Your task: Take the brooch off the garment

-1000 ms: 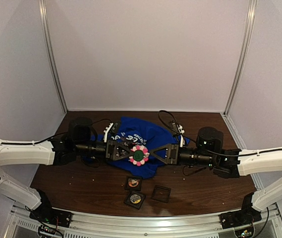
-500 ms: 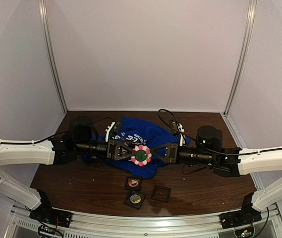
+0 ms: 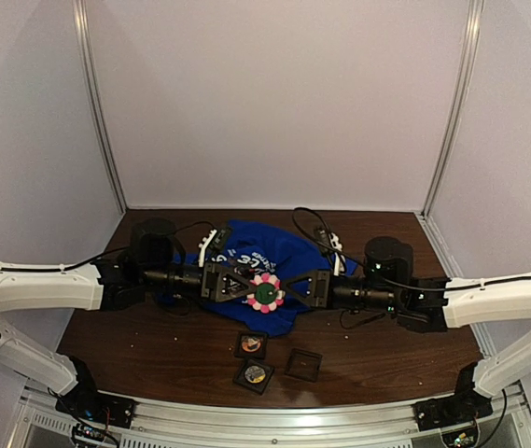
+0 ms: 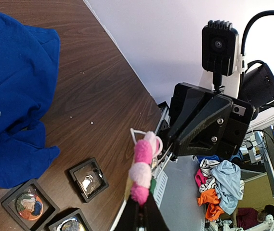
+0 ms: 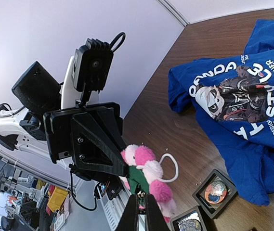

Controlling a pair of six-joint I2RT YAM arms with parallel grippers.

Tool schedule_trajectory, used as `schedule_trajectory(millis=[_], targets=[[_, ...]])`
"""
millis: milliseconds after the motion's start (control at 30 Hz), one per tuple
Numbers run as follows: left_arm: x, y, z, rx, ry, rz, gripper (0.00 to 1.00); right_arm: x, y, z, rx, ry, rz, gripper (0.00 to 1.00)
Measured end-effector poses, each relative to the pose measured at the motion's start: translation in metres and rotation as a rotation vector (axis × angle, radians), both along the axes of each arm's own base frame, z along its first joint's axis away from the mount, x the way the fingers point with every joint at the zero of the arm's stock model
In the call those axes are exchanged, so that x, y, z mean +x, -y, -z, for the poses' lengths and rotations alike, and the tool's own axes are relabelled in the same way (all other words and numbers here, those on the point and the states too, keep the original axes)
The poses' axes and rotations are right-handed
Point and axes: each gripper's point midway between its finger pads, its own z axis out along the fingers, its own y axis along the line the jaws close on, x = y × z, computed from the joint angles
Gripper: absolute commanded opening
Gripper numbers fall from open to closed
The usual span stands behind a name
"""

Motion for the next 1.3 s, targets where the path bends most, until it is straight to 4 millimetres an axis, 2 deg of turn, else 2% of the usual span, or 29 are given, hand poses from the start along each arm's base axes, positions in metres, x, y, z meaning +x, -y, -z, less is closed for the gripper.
schedule_trajectory(millis=[633,1300], targets=[[-0.001,0.002,-0.002,-0.008,-0.014,0.000,0.00,0.005,-0.006,0.013,-0.071,0.014,0.023,0.00],[0.006,0.001,0.000,-0.001,-0.025,-0.048,0.00,-0.006,-0.012,-0.001,0.047,0.001,-0.033,0.00]])
